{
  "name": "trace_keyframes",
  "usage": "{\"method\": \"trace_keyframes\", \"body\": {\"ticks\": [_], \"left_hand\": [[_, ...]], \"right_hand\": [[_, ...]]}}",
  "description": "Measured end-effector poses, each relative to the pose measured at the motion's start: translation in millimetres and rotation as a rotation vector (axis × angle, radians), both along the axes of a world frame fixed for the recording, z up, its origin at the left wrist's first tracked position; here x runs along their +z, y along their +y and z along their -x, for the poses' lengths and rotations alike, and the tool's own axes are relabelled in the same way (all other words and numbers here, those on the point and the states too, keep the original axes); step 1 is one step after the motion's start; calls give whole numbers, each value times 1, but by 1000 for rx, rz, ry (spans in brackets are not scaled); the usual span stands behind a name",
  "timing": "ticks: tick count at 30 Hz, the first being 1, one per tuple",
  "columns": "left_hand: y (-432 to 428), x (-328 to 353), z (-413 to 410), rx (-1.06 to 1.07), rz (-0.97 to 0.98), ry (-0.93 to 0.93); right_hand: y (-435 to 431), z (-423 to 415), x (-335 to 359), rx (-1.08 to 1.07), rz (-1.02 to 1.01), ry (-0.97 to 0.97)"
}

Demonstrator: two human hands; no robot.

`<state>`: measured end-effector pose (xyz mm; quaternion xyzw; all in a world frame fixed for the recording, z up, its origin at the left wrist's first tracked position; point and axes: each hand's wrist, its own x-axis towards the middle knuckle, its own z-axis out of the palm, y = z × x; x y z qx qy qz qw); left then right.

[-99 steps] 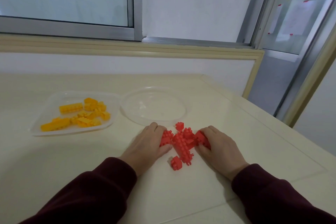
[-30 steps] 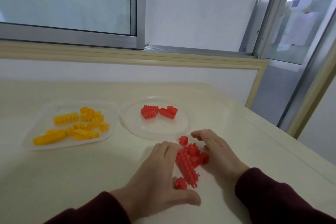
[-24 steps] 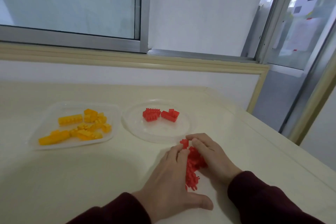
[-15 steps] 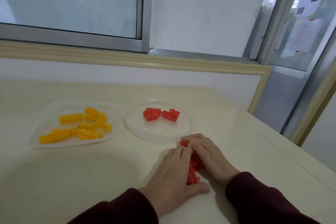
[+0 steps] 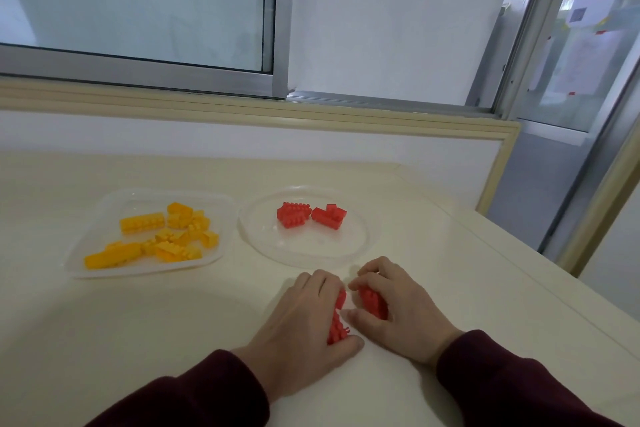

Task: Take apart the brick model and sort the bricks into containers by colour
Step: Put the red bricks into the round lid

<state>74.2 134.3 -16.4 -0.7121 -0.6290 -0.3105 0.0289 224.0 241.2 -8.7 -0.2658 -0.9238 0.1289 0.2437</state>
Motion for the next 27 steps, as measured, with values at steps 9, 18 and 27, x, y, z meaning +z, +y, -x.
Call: {"method": "trace_keyframes", "body": {"ticks": [9,18,27], "left_hand": [[4,4,6,106,81,114],[14,2,1,196,45,144],[9,1,11,69,48,23]], "right_hand": [[-7,-2,0,-69,-211,-153],[-11,8,-4,-153,-125,-97],[-11,26,-3,-137,-108,-115]]}}
